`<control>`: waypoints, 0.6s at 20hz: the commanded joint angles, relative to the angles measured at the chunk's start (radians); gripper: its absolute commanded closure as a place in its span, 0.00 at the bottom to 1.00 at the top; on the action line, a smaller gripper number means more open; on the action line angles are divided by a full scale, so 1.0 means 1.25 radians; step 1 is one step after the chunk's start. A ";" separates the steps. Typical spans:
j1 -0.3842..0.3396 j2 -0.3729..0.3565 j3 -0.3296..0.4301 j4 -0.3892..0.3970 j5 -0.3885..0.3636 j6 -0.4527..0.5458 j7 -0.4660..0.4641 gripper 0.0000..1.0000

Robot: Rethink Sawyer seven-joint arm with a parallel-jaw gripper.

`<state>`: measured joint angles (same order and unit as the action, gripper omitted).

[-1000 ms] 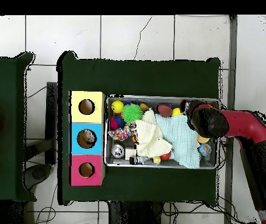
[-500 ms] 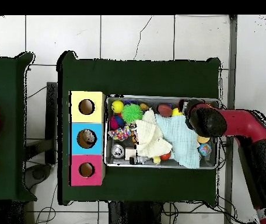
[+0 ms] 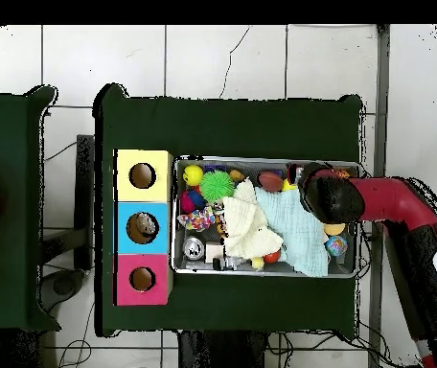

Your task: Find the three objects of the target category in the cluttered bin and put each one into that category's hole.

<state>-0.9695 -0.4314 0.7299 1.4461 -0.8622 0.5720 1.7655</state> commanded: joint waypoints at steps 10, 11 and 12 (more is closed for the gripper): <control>0.003 -0.133 -0.064 0.059 -0.002 0.158 -0.213 0.00; -0.003 -0.144 -0.063 0.068 0.002 0.159 -0.216 0.00; -0.009 -0.149 -0.061 0.074 0.003 0.159 -0.218 0.00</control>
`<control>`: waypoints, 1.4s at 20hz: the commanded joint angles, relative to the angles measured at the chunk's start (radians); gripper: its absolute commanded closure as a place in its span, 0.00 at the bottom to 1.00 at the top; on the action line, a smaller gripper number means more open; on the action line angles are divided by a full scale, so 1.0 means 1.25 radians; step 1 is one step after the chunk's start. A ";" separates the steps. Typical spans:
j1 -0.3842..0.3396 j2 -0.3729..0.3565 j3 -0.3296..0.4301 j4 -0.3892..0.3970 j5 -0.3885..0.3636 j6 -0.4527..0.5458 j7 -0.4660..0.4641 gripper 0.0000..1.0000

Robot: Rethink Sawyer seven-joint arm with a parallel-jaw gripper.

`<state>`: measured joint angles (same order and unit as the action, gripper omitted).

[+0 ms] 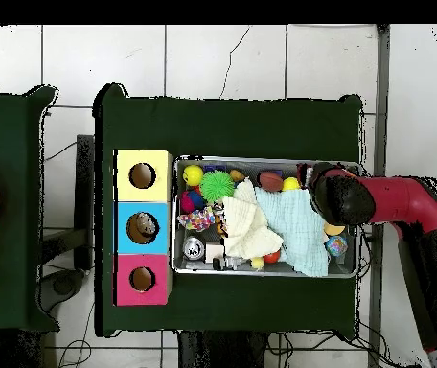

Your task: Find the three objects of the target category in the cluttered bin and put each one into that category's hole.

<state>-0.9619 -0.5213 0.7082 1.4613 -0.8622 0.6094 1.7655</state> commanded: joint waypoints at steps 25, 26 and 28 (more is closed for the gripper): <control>0.000 0.123 -0.050 -0.053 -0.081 0.070 -0.233 0.00; 0.001 0.134 -0.048 -0.063 -0.084 0.064 -0.237 0.00; 0.001 0.149 -0.047 -0.076 -0.090 0.057 -0.242 0.00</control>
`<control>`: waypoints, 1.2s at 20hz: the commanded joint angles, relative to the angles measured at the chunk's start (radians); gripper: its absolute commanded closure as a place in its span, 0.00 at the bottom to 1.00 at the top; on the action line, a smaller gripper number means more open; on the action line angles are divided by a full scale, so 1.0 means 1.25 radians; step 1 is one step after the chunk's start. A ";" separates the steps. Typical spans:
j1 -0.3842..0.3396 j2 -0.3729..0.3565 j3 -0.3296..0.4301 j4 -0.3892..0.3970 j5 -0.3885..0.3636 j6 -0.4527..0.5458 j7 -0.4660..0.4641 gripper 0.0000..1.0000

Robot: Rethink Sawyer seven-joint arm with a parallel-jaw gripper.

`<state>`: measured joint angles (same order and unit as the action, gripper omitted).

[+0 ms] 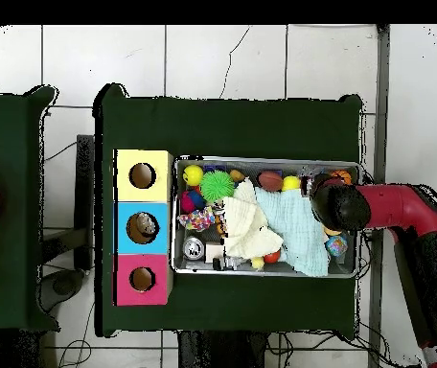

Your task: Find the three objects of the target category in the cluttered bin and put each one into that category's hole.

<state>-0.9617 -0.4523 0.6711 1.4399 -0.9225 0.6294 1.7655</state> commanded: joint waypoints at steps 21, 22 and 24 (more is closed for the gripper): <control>-0.029 0.091 0.004 -0.023 -0.009 -0.007 -0.213 1.00; -0.028 0.091 0.004 -0.023 -0.007 -0.002 -0.213 1.00; -0.026 0.089 0.002 -0.020 -0.007 0.000 -0.210 1.00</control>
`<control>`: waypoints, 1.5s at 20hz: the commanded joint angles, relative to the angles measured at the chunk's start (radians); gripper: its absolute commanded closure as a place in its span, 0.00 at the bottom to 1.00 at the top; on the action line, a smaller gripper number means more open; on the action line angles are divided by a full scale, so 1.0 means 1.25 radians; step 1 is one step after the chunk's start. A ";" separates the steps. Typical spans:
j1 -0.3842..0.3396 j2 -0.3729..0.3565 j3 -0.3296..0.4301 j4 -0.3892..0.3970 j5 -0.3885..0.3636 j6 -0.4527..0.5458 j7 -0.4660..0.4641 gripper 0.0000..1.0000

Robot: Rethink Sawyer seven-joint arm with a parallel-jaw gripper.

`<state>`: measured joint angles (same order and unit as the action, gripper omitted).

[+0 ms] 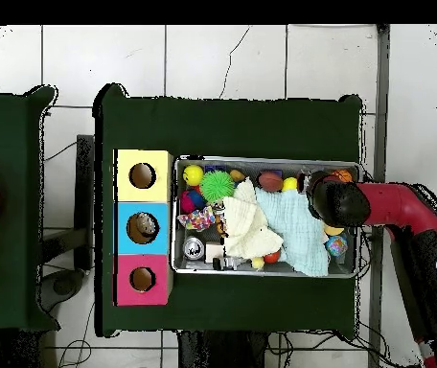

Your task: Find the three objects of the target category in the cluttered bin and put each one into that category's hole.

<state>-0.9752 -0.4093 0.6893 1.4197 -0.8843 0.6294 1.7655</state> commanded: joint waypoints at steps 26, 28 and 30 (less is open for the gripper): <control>0.300 -0.363 -0.238 0.367 0.240 0.026 0.335 1.00; 0.344 -0.373 -0.279 0.385 0.256 -0.002 0.373 1.00; 0.385 -0.371 -0.314 0.396 0.268 -0.031 0.410 1.00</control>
<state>-0.5721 -0.8208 0.4503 1.7532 -0.6075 0.6286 1.8697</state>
